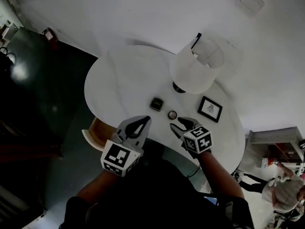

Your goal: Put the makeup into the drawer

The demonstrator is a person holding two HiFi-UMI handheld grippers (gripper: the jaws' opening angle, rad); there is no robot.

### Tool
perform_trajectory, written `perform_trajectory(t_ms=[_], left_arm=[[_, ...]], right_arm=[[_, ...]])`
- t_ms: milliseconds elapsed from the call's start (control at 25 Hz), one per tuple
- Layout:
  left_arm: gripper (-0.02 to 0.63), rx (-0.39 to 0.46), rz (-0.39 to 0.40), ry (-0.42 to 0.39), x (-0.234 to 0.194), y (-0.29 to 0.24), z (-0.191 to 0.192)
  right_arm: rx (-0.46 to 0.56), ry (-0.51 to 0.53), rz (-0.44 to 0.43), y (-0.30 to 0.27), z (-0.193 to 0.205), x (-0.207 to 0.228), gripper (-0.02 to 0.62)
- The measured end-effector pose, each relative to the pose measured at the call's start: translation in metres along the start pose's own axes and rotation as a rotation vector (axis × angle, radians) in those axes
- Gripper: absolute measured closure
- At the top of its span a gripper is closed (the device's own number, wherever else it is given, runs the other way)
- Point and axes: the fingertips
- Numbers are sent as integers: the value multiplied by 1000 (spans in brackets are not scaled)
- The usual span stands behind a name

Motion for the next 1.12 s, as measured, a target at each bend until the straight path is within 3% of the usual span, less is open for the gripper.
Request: perform_trajectory(t_ms=[1120], left_arm=[[595,-38,-44,82,-21,-17,26]], right_arm=[[-325,192,0,-101,57,48,344]])
Point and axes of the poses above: the fingertips, and each gripper's own axes: y backward along the fingers, x to its right, z out of its underside, and after that the axes turned 9 degrees about z, right-handed
